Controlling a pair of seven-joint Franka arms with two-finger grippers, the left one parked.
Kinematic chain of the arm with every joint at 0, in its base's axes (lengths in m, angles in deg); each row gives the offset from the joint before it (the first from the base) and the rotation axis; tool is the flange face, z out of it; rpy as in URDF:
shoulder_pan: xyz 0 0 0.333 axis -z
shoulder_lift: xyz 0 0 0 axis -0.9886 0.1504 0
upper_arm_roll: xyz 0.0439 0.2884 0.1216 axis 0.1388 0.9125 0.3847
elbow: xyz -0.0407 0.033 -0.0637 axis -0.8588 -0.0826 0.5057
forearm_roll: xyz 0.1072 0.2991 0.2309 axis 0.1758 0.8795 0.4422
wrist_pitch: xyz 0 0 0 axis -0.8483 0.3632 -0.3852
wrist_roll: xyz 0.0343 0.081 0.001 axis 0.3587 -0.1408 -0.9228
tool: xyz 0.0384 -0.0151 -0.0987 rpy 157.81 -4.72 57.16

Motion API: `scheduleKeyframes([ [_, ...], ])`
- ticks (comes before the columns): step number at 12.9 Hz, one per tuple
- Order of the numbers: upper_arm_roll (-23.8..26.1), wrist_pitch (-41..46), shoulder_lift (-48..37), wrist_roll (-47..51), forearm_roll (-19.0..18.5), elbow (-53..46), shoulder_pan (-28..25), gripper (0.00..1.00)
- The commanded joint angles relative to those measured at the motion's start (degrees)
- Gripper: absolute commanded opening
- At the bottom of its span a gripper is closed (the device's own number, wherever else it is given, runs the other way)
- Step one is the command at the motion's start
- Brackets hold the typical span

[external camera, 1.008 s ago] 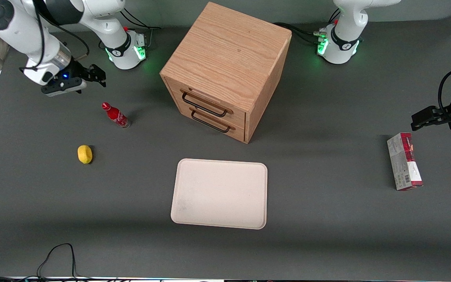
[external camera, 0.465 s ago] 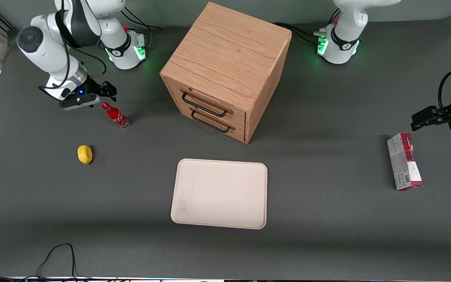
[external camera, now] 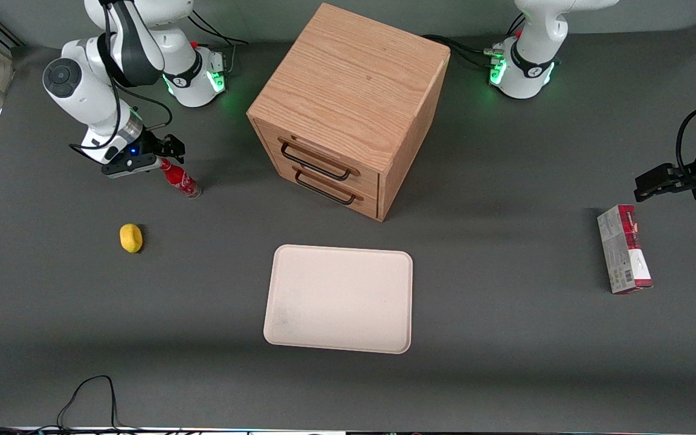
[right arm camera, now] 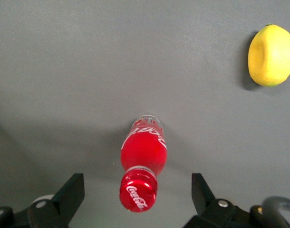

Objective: Place coke bottle on tray
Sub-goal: 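Close the right gripper around the bottle's cap end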

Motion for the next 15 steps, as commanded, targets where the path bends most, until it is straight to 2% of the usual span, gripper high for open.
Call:
scheduleKeyframes([
  [1, -0.46, -0.88, -0.78, 0.39, -1.24, 0.79, -0.11, 0.99],
  [2, -0.46, -0.8, -0.87, 0.31, -1.24, 1.05, -0.11, 0.98],
  [3, -0.46, -0.8, -0.96, 0.31, -1.24, 1.05, -0.11, 0.73],
  [4, -0.46, -0.71, -1.13, 0.39, -1.24, 1.14, -0.11, 0.21],
  [5, -0.55, -0.62, -1.39, 0.39, -1.24, 1.14, -0.11, 0.0],
  [12, -0.64, -0.01, -1.31, 0.39, -1.24, 1.06, -0.19, 0.0],
  [15, -0.72, 6.73, -1.75, 0.83, -1.24, -3.05, -0.11, 0.0],
])
